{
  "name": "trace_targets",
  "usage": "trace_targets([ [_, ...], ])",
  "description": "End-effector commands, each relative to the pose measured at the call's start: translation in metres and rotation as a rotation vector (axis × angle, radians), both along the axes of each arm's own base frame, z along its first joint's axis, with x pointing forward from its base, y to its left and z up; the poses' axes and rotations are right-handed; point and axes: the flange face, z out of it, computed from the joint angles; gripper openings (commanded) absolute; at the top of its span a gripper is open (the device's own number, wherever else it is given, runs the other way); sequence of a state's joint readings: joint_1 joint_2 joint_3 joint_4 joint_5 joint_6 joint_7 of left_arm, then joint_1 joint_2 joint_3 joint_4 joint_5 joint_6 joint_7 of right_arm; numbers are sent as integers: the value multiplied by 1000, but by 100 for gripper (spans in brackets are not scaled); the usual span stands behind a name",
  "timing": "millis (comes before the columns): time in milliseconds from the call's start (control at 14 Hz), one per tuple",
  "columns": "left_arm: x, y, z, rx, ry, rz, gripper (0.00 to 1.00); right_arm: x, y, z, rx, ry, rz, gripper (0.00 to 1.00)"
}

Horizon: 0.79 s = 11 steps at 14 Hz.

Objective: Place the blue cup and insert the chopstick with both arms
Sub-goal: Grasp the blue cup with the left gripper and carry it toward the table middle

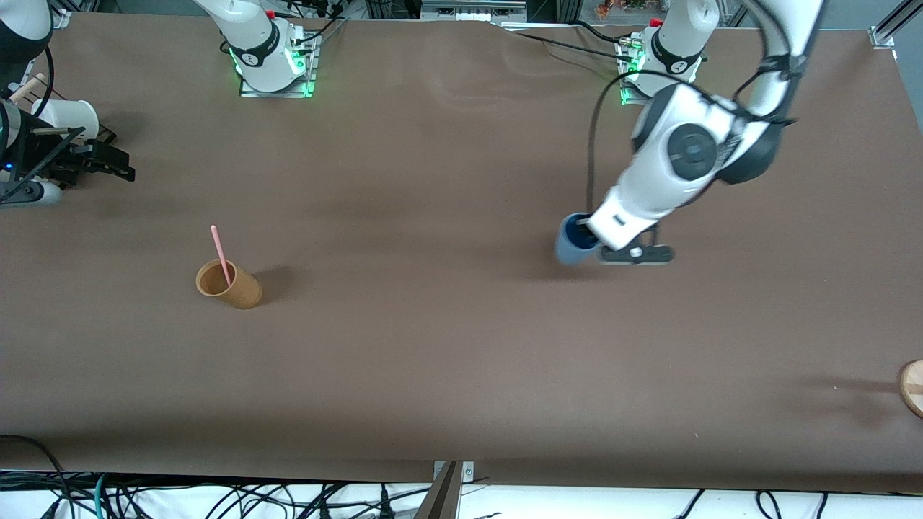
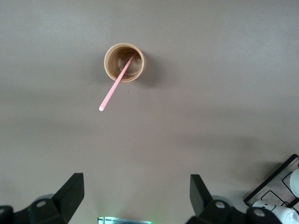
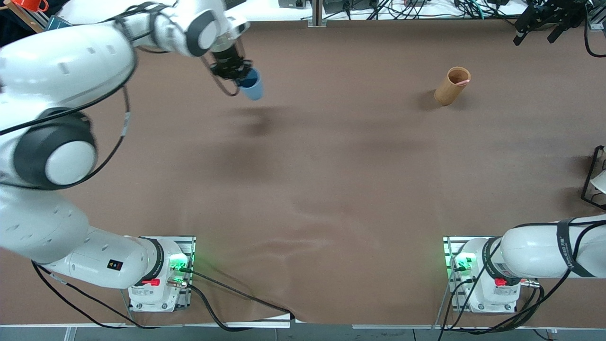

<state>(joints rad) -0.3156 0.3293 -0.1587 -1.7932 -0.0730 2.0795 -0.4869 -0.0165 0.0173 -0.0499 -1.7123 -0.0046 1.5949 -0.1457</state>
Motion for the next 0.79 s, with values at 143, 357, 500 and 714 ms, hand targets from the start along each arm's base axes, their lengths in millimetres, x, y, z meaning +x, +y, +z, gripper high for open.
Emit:
trace_targets([
  [143,11,-131,-27,-2,28,40,0,2,1,6,3,2,3,100],
  [357,3,-186,-55,5,16,34,0,1,-2,5,5,4,0,100],
  [500,-2,-216,-69,8,5,57,0,1,-2,5,6,4,-5,100],
  [714,-10,-246,-95,11,3,105,0,1,-2,5,6,4,-11,100],
])
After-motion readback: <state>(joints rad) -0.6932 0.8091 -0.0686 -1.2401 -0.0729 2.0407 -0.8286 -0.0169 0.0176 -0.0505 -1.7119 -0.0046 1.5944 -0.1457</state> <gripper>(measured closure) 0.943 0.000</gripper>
